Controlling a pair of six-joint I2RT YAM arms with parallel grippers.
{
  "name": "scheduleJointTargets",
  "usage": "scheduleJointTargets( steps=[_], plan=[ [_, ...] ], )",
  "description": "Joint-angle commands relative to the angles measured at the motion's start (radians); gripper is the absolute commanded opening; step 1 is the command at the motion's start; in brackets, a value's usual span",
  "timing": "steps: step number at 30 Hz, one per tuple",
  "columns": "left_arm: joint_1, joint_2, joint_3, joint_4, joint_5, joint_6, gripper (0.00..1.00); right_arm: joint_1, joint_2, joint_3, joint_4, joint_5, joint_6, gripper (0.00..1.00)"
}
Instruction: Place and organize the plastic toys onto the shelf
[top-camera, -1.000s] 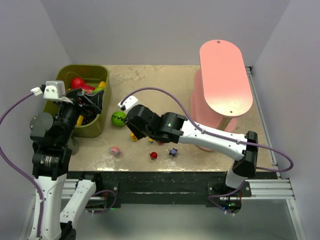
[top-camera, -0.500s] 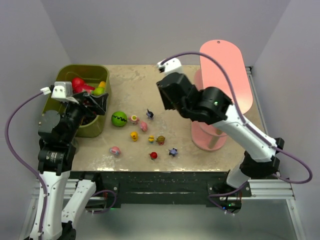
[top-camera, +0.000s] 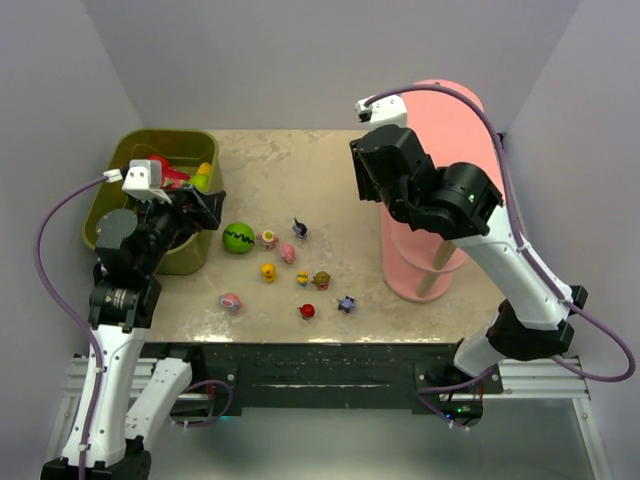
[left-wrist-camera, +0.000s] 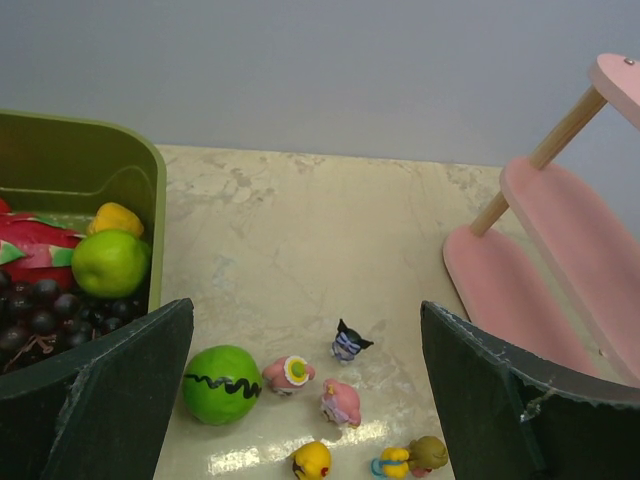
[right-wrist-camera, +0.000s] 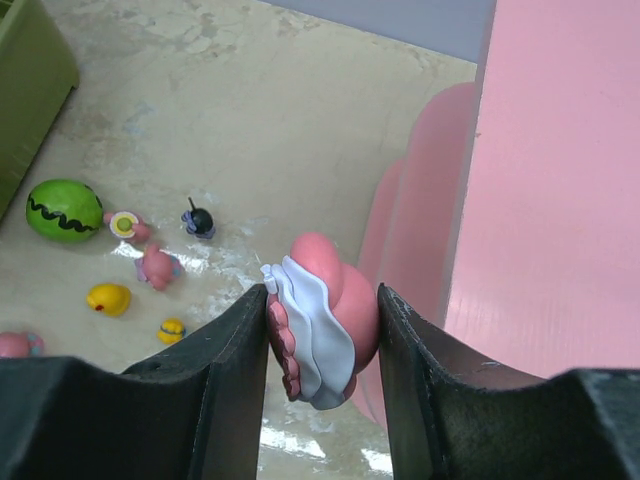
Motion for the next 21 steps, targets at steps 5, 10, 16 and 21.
scheduleJointTargets(
  steps=[5, 10, 16, 21],
  plan=[
    [0.005, 0.008, -0.003, 0.039, 0.021, 0.008, 1.00, -0.007, 0.024, -0.050, 0.076, -0.019, -0.021, 0.00],
    [0.005, 0.016, -0.006, 0.047, 0.032, 0.008, 1.00, -0.040, 0.042, -0.010, 0.061, -0.010, -0.035, 0.01],
    [0.005, 0.027, -0.017, 0.062, 0.044, 0.008, 1.00, -0.144, 0.056, 0.097, 0.024, 0.007, -0.070, 0.01],
    [0.005, 0.027, -0.029, 0.067, 0.049, 0.007, 1.00, -0.241, 0.099, 0.165, 0.018, 0.004, -0.119, 0.03]
  ],
)
